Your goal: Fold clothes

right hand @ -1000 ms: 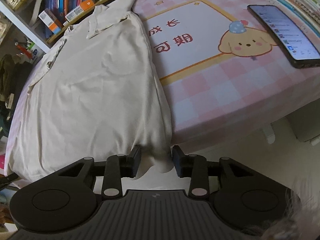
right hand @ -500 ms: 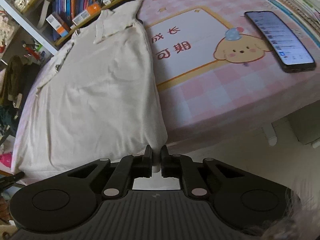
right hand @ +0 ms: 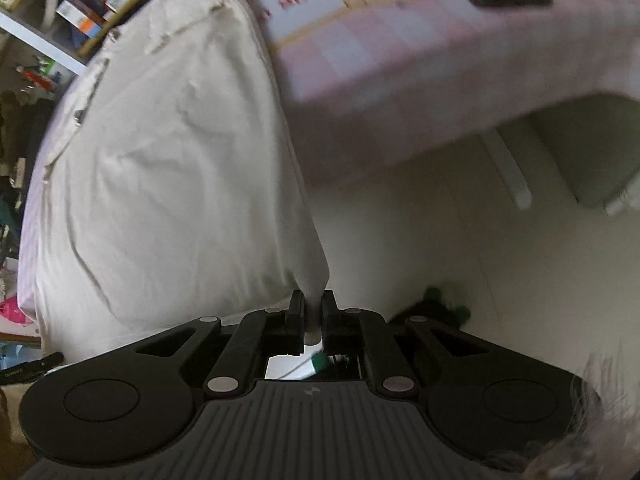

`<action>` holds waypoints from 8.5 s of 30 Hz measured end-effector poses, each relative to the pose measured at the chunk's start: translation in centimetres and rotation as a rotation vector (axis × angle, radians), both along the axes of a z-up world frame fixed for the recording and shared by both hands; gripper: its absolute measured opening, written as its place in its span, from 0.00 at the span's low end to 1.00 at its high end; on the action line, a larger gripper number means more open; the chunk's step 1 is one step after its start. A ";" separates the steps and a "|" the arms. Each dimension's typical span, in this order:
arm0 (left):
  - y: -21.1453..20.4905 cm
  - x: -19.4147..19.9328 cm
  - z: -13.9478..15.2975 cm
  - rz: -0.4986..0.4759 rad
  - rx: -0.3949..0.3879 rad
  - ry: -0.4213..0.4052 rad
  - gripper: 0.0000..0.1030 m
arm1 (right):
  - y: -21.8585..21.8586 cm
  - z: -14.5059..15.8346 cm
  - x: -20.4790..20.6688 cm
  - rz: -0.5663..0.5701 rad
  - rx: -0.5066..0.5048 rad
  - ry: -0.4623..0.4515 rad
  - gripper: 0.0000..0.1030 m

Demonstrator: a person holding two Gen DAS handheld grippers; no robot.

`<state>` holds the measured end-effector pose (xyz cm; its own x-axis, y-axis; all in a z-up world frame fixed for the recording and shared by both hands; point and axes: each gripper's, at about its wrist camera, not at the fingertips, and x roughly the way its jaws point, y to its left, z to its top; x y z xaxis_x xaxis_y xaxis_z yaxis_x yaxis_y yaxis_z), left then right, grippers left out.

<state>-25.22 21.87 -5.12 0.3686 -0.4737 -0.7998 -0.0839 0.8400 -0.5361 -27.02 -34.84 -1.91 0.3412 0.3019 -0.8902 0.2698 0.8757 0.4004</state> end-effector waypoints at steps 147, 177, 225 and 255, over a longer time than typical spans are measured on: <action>-3.4 29.9 7.0 0.173 0.504 -0.317 0.35 | 2.8 1.5 32.0 0.078 -0.299 -0.412 0.41; 1.0 48.5 1.3 0.091 0.270 -0.361 0.06 | 7.5 -0.5 25.2 -0.057 -0.747 -0.287 0.99; -9.0 26.0 4.0 0.062 0.365 -0.422 0.50 | 4.1 0.9 25.0 0.036 -0.499 -0.380 0.95; -14.8 21.3 5.8 0.251 0.573 -0.314 0.84 | 3.4 2.5 24.6 0.236 -0.421 -0.498 0.86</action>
